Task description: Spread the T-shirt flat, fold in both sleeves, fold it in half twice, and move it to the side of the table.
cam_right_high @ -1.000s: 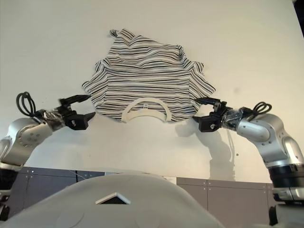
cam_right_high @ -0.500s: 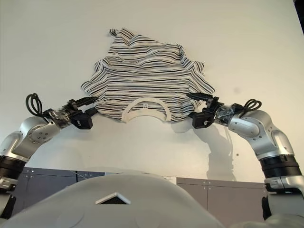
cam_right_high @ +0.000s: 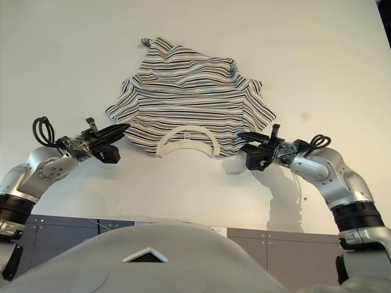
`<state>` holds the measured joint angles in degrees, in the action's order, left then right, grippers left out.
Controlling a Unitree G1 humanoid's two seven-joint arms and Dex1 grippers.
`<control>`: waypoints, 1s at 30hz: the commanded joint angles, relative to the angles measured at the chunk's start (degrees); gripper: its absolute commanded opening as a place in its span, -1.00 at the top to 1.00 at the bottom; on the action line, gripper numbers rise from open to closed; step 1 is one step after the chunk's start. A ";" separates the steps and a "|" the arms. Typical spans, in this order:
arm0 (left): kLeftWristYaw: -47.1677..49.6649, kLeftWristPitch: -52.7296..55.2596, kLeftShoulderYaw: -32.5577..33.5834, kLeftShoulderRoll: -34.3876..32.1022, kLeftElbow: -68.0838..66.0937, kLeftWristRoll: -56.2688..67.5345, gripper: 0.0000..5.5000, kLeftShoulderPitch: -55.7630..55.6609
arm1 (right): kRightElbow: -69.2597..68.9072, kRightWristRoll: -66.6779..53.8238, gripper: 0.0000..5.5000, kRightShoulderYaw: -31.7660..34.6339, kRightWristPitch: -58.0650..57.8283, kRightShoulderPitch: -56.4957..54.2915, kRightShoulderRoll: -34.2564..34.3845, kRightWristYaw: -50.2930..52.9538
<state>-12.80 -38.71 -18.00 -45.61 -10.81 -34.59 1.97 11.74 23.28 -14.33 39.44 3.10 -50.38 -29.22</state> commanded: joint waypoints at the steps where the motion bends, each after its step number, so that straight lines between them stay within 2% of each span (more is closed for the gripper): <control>1: -1.63 -0.22 -2.14 -0.25 -2.95 -1.43 0.96 2.50 | -0.91 -1.70 0.87 0.68 -3.65 0.06 1.63 -0.80; 4: -2.57 -0.53 -1.39 -0.11 -3.30 0.90 0.96 1.79 | -3.52 -6.61 0.95 1.66 -8.07 0.29 2.27 -3.51; 9: -15.11 14.49 6.60 2.63 5.96 30.96 0.96 -1.26 | -15.05 -33.94 0.95 7.71 -32.45 -7.43 4.24 -16.04; 12: -20.02 25.92 13.26 3.47 9.99 45.76 0.96 -9.54 | -13.01 -42.12 0.95 12.01 -42.48 -17.98 7.61 -15.55; 15: -20.53 35.76 17.86 5.64 3.89 51.92 0.96 -24.11 | -5.39 -42.78 0.95 13.64 -48.86 -30.70 13.71 -9.77; 18: -18.28 37.71 16.26 7.98 -11.34 45.93 0.96 -38.62 | 9.84 -35.25 0.95 12.70 -45.06 -43.27 20.04 -0.17; 22: -6.37 33.13 15.40 14.22 -37.38 37.49 0.96 -59.83 | 32.70 -26.38 0.95 13.63 -32.66 -60.17 29.04 20.06; 26: 2.28 25.87 17.63 17.57 -48.92 35.04 0.96 -71.90 | 43.06 -22.83 0.95 16.07 -23.51 -71.80 33.48 35.05; 30: 7.63 20.56 18.33 18.23 -55.20 32.54 0.96 -79.11 | 47.45 -19.76 0.95 16.93 -17.25 -77.15 34.83 44.94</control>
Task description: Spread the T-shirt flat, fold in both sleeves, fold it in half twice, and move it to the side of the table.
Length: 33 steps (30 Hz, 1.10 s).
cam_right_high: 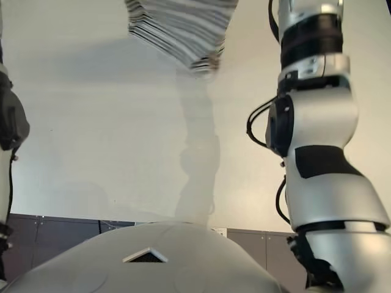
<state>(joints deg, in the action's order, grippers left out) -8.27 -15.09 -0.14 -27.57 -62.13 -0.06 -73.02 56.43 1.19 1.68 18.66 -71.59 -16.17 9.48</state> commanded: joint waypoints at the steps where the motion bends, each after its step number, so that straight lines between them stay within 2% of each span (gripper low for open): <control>1: 4.11 -4.28 0.64 0.34 -4.66 -2.54 0.96 -4.93 | 3.38 3.34 0.95 0.83 4.72 -2.74 0.78 8.60; 5: 2.74 -6.08 0.35 0.90 -5.42 -3.71 0.96 -2.06 | 4.30 4.48 0.95 0.14 5.44 0.37 0.75 6.94; 8: -5.95 -6.82 2.33 2.33 -0.26 0.80 0.96 6.17 | -0.26 1.77 0.95 1.33 4.04 6.88 -0.12 0.27; 10: -17.80 -2.84 3.51 2.23 16.34 9.32 0.96 18.08 | -11.28 -3.81 0.95 1.70 -0.58 14.53 -0.55 -10.44; 12: -25.02 6.76 4.80 -0.29 37.20 18.47 0.96 30.93 | -27.70 -10.92 0.95 2.06 -9.02 24.23 -3.19 -20.44; 15: -27.15 15.68 6.70 -5.29 57.08 23.41 0.96 44.37 | -46.58 -16.98 0.95 4.50 -20.28 37.84 -10.18 -27.95; 18: -27.77 25.19 9.77 -8.68 71.11 29.70 0.96 54.33 | -61.97 -26.66 0.95 6.85 -31.92 50.23 -16.33 -35.93; 20: -27.88 31.28 12.37 -10.21 79.26 35.58 0.96 61.19 | -72.26 -35.18 0.95 8.56 -37.02 59.83 -20.67 -43.43; 22: -32.69 35.20 12.76 -13.55 88.60 39.34 0.96 73.60 | -81.09 -38.44 0.95 8.22 -38.68 73.44 -27.29 -54.48; 23: -36.53 35.26 10.80 -15.41 91.48 38.65 0.96 80.68 | -82.60 -32.85 0.95 4.30 -35.38 80.30 -31.40 -58.73; 24: -40.66 33.60 6.10 -17.29 91.61 35.31 0.96 87.32 | -82.40 -26.65 0.95 -0.85 -31.58 85.88 -34.11 -61.66; 26: -47.84 25.40 -5.38 -20.58 85.17 23.86 0.96 96.08 | -78.75 -15.88 0.95 -9.77 -25.85 89.77 -35.54 -63.37; 27: -49.93 22.30 -9.07 -21.54 83.40 19.74 0.96 98.64 | -76.34 -12.55 0.95 -11.58 -23.55 89.90 -36.19 -64.32; 30: -48.87 15.32 -13.14 -20.91 78.15 10.23 0.96 99.27 | -70.15 -3.85 0.95 -14.56 -17.89 87.91 -37.24 -64.82; 33: -42.67 8.42 -12.99 -20.70 71.19 0.65 0.96 98.91 | -67.66 2.39 0.95 -14.94 -12.80 88.05 -37.75 -62.44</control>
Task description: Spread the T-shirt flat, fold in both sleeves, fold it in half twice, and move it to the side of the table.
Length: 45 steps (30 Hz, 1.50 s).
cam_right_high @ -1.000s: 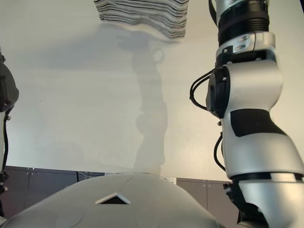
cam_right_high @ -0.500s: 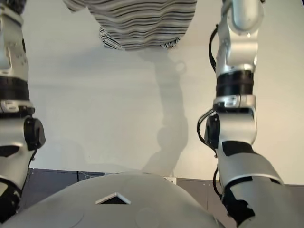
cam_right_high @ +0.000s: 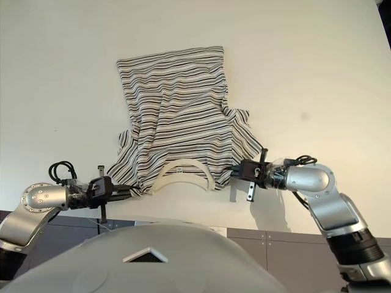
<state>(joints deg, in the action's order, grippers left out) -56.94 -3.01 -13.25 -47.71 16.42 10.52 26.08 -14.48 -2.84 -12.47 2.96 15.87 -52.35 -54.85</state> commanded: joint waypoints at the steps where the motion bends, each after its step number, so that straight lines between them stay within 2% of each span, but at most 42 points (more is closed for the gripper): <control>1: 6.95 -6.15 0.20 -1.35 -8.58 -11.99 0.88 1.00 | 3.56 7.46 0.87 -0.73 5.03 1.64 -2.43 1.77; 5: 8.59 -11.38 0.99 -3.98 -5.95 -13.66 0.69 7.82 | 1.20 5.29 0.65 1.53 9.51 6.75 -6.26 -0.84; 9: 13.44 -11.83 4.33 -2.97 2.79 -14.03 0.50 16.06 | -3.17 -2.02 0.40 7.99 9.00 11.56 -8.48 -2.74; 14: 17.65 -5.43 9.53 0.79 13.40 -7.65 0.24 19.96 | -8.85 -10.50 0.06 15.79 4.18 16.48 -9.91 -6.18; 18: 15.22 0.69 9.52 0.59 14.91 -4.22 0.22 17.86 | -10.98 -18.18 -0.24 18.62 -3.96 10.12 -8.35 -5.82; 22: 9.99 9.07 13.78 -0.97 16.96 8.25 0.22 19.81 | -10.55 -21.43 -0.24 21.36 -8.84 7.86 -6.98 -4.60; 24: 6.54 5.34 14.10 -4.05 13.85 4.42 0.22 18.61 | -10.59 -20.15 -0.24 20.80 -9.04 8.39 -5.99 -4.06; 26: 4.19 -0.27 13.60 -6.48 9.63 -1.21 0.10 17.59 | -9.70 -19.08 -0.25 20.46 -9.12 7.62 -5.28 -3.88; 28: 3.16 -3.43 16.17 -8.10 5.56 -3.21 -0.02 16.30 | -8.47 -18.54 -0.25 21.56 -8.92 7.29 -4.85 -3.78; 30: 0.50 2.62 22.95 -9.89 3.48 4.25 -0.07 12.62 | -8.09 -17.35 -0.25 22.73 -8.27 8.51 -3.82 -2.63; 31: -1.36 7.68 26.02 -10.39 4.01 11.71 -0.07 9.43 | -7.90 -16.48 -0.25 22.35 -8.39 8.17 -2.81 -1.36; 33: 1.27 17.73 27.85 -8.16 7.33 25.04 -0.07 0.18 | -6.27 -13.54 -0.25 20.44 -8.54 5.38 -0.84 1.74; 35: 10.20 24.15 24.51 -2.41 8.25 26.76 -0.07 -9.22 | -3.24 -10.34 -0.25 19.27 -9.27 1.51 1.76 6.45; 37: 21.09 28.86 18.46 4.01 13.19 22.09 -0.07 -9.91 | 4.44 -4.34 -0.25 15.25 -8.58 -6.84 5.34 11.48; 39: 26.40 31.64 13.11 7.46 15.85 18.39 -0.07 -8.96 | 9.38 0.60 -0.25 12.18 -7.47 -11.76 8.28 15.49; 43: 30.00 32.22 1.14 5.51 8.53 2.04 -0.07 -9.06 | 18.84 7.41 -0.25 5.62 -4.23 -18.82 14.51 19.98; 45: 31.36 29.63 -1.99 3.90 3.25 -5.78 -0.07 -9.70 | 24.40 10.76 -0.25 2.98 -2.23 -21.45 15.85 21.07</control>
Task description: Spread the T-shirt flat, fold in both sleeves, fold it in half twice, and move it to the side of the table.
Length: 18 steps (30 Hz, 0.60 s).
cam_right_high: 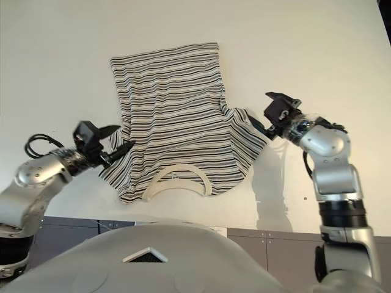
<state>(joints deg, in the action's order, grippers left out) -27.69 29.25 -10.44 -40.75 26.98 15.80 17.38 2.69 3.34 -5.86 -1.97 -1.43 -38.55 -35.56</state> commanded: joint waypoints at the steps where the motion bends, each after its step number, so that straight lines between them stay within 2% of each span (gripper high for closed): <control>1: 2.51 -4.08 -5.65 -3.34 -9.75 -13.84 -0.07 -1.52 | 10.31 6.56 -0.25 -4.93 3.83 -4.90 2.08 2.30; 4: 3.66 -9.01 -7.23 -2.55 -15.52 -19.20 -0.07 -2.72 | 19.24 12.43 -0.25 -8.20 7.88 -5.33 -0.49 3.86; 7: 4.50 -10.90 -5.69 0.01 -14.30 -18.20 -0.07 -0.09 | 22.21 14.41 -0.25 -8.72 11.45 -4.03 -4.06 3.56; 10: 8.02 -14.54 -4.41 1.18 -13.51 -20.80 -0.07 3.67 | 17.80 12.86 -0.25 -7.22 11.93 0.87 -7.10 2.01; 15: 11.72 -22.80 -2.87 4.67 -15.05 -23.44 -0.07 2.12 | 5.99 9.46 -0.25 -4.09 7.98 10.35 -8.58 1.58; 18: 13.38 -25.28 -0.26 6.38 -16.35 -23.75 -0.07 -1.00 | -1.91 -0.41 -0.25 4.56 8.23 8.44 -4.21 5.31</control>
<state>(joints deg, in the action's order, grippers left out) -14.83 3.56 -12.59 -35.06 12.24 -7.34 17.70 4.37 7.40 -4.60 7.44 7.31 -44.55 -30.20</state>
